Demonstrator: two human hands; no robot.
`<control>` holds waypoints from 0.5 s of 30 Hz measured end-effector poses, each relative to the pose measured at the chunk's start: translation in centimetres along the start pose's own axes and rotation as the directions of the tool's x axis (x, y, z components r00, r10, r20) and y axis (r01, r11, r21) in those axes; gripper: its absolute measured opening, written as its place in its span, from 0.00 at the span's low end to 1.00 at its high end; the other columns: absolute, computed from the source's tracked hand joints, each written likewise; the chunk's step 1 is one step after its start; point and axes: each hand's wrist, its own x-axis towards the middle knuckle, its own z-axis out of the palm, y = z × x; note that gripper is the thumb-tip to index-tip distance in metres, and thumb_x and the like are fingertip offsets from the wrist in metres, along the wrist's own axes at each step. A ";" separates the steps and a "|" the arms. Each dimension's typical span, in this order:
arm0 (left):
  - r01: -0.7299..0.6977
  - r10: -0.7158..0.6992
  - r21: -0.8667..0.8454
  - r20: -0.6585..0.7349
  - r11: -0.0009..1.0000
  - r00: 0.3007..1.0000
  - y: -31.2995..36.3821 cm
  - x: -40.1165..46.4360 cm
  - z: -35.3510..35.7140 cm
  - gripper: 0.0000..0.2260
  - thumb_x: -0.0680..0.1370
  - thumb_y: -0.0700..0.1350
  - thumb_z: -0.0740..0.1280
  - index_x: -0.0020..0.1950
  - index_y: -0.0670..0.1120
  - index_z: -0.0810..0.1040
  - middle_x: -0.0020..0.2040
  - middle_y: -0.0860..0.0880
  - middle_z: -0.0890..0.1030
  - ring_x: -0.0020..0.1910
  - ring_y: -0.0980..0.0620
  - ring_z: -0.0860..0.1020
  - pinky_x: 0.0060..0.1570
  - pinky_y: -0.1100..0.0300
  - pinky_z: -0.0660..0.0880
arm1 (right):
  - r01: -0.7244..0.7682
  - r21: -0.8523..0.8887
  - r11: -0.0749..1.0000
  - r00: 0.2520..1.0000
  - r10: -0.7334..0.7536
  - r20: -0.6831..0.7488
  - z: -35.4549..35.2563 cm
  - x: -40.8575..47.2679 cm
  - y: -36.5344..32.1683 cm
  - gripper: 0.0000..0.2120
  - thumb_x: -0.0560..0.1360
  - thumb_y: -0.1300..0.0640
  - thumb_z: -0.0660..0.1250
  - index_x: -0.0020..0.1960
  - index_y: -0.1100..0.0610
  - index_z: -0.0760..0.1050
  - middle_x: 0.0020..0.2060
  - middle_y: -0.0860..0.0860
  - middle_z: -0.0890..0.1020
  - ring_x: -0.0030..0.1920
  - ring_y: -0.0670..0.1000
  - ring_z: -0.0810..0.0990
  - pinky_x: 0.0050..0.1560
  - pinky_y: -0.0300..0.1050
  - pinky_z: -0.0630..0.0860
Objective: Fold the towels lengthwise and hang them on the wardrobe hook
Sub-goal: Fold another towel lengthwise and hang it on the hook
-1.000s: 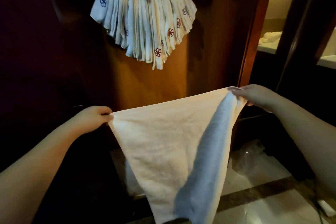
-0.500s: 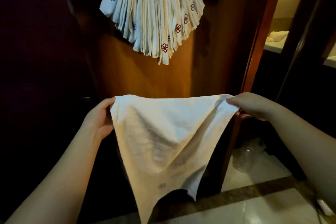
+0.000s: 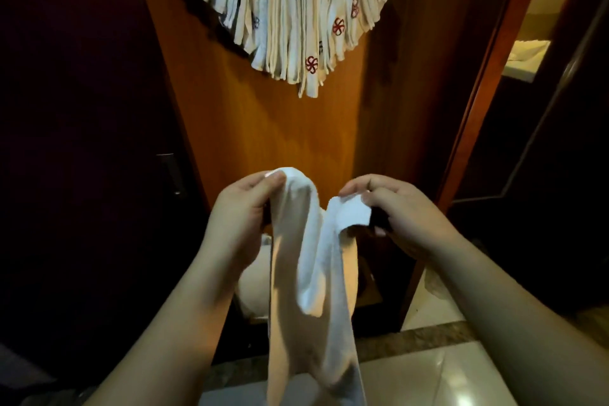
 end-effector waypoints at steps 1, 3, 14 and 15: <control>-0.007 0.007 0.004 0.027 1.000 1.000 0.3 -0.5 0.5 0.10 0.80 0.49 0.67 0.54 0.47 0.85 0.48 0.42 0.86 0.51 0.40 0.83 0.50 0.42 0.80 | 0.034 0.013 0.999 0.999 -0.035 0.030 0.4 -0.2 -0.1 0.22 0.79 0.66 0.57 0.43 0.46 0.85 0.40 0.47 0.82 0.33 0.46 0.74 0.29 0.38 0.69; -0.021 0.020 0.005 0.079 1.000 0.997 0.7 -1.5 1.3 0.11 0.81 0.50 0.65 0.53 0.47 0.85 0.49 0.42 0.86 0.52 0.39 0.83 0.55 0.40 0.79 | 0.107 0.033 0.994 0.994 -0.108 0.036 1.1 -0.6 -0.1 0.24 0.79 0.68 0.56 0.44 0.47 0.85 0.36 0.46 0.82 0.32 0.51 0.72 0.30 0.39 0.68; -0.043 0.051 -0.042 0.233 0.998 0.971 1.1 -3.8 2.4 0.13 0.80 0.49 0.62 0.52 0.45 0.85 0.45 0.42 0.85 0.43 0.46 0.84 0.43 0.54 0.78 | 0.300 -0.291 0.908 0.951 -0.310 0.012 1.5 -3.3 -1.6 0.06 0.78 0.56 0.69 0.48 0.44 0.79 0.42 0.34 0.83 0.43 0.35 0.82 0.43 0.26 0.73; -0.045 0.054 -0.041 0.245 0.998 0.968 1.1 -3.9 2.6 0.13 0.80 0.49 0.62 0.50 0.45 0.85 0.43 0.43 0.85 0.42 0.48 0.83 0.41 0.57 0.77 | 0.310 -0.269 0.912 0.946 -0.325 -0.009 1.7 -3.4 -1.7 0.04 0.77 0.54 0.68 0.47 0.45 0.80 0.41 0.36 0.84 0.41 0.37 0.83 0.43 0.26 0.74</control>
